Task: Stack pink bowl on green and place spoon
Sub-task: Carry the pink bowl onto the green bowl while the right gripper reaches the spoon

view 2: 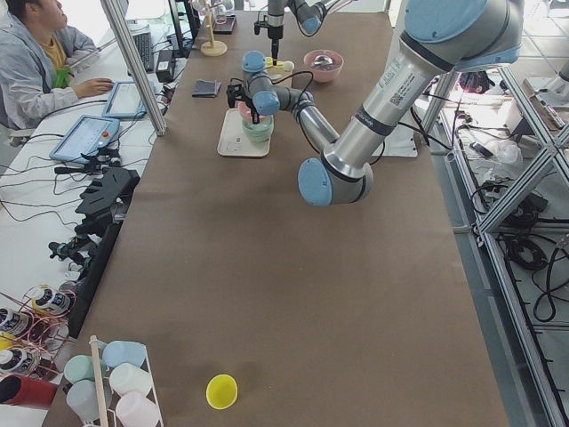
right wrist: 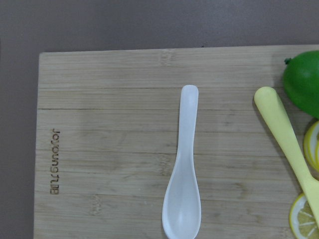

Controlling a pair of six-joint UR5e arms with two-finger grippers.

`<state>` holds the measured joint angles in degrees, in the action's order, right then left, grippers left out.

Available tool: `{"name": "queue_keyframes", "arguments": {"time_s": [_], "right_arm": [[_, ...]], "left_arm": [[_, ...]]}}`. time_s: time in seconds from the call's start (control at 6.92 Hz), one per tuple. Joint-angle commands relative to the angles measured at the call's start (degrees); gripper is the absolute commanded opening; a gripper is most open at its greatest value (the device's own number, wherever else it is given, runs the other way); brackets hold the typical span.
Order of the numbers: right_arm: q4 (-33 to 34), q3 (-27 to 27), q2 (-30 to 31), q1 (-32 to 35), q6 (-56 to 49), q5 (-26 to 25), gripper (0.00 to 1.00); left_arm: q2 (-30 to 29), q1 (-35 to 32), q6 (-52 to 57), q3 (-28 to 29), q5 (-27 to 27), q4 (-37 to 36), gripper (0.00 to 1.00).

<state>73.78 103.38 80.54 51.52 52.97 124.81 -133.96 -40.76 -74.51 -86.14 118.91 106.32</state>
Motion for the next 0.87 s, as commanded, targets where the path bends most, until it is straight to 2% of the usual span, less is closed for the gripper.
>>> {"name": "queue_keyframes", "arguments": {"time_s": [0.0,0.14,0.29,0.72], "right_arm": [[-0.04,-2.20,-1.61,-1.33,3.53,-1.22,1.00],[0.05,-4.21,-3.10,-1.69,3.72,-1.67,1.00],[-0.04,-6.50,-4.85,-1.69,3.63,-1.85,1.00],[-0.73,-10.64,-6.46,-2.13,2.84,-6.75,1.00]], "left_arm": [[-0.60,0.42,0.15,1.15,-0.26,1.07,0.24],[-0.43,0.42,0.24,1.15,-0.44,1.08,0.76],[-0.34,1.03,0.24,0.97,-2.79,1.08,0.87],[-0.25,1.83,0.07,0.71,-3.51,0.99,0.90]]}}
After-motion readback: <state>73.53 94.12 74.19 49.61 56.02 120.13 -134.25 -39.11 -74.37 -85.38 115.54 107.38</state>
